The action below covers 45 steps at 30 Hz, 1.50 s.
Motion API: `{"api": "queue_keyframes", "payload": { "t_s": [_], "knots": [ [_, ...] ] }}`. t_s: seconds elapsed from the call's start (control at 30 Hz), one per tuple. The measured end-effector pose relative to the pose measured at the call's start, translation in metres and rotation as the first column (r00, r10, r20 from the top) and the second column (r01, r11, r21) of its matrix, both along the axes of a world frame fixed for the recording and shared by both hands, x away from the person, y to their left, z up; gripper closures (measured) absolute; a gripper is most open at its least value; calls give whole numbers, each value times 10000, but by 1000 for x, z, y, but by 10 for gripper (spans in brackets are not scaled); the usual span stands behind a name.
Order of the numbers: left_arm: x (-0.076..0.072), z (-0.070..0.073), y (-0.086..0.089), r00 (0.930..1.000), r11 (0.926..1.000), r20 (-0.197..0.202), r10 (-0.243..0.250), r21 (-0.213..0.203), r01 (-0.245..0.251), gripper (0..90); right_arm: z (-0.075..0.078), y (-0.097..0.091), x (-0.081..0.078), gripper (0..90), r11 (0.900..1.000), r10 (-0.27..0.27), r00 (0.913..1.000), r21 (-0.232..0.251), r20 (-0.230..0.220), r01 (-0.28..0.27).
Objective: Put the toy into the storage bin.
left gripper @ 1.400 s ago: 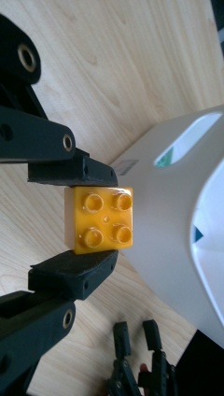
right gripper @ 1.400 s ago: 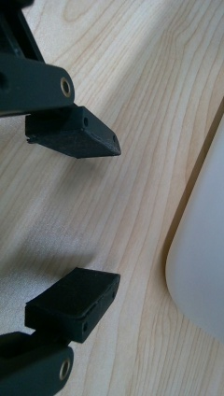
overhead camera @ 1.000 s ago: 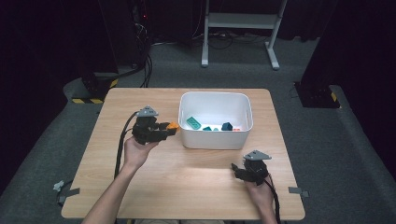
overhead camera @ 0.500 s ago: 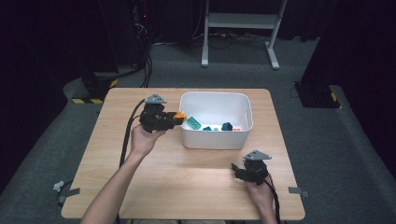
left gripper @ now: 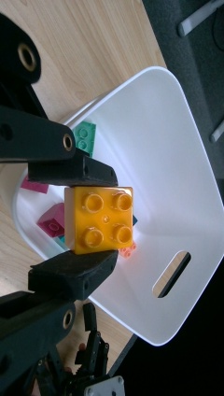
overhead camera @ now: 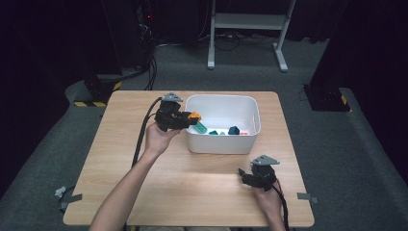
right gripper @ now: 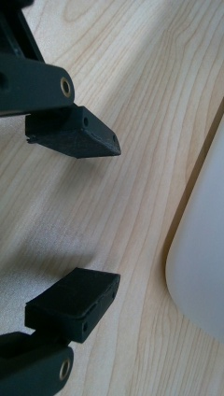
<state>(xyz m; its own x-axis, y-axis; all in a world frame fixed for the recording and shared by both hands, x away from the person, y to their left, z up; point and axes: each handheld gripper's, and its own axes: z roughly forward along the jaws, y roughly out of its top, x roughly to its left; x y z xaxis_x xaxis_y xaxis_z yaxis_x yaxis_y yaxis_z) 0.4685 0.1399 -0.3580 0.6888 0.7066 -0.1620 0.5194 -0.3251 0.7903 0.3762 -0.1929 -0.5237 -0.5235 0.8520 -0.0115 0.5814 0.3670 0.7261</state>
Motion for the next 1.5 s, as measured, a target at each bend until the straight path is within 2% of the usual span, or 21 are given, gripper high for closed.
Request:
{"api": "queue_keyframes", "payload": {
  "t_s": [0.07,0.23,0.37,0.6,0.87,1.07,1.37,1.5],
  "knots": [
    [2,-2,-3,10000,9999,35,53,150,-53,573,0,0,0,329,10000,-2,10000,-1,-3,2],
    [2,-4,-3,9991,9992,246,335,218,-340,450,0,0,0,329,10000,0,10000,0,-1,0],
    [-3,-3,5,9985,9990,308,443,-1,-443,434,0,0,0,329,10000,-4,10000,3,-4,4],
    [-18,-3,24,9955,9971,561,759,-59,-757,414,0,0,0,328,10000,-2,10000,3,-4,2],
    [-34,-12,43,9925,9942,603,1066,-208,-1055,406,0,0,0,328,10000,-5,10000,6,-6,5],
    [-51,-27,55,9887,9906,650,1352,95,-1361,395,0,0,0,328,10000,-3,10000,6,-5,3],
    [-74,-59,69,9836,9845,505,1734,190,-1745,387,0,0,0,328,10000,-2,10000,10,-12,2],
    [-81,-76,76,9799,9801,291,1972,186,-1978,380,0,0,0,328,10000,-9,10000,-2,-15,9]
  ]
}}
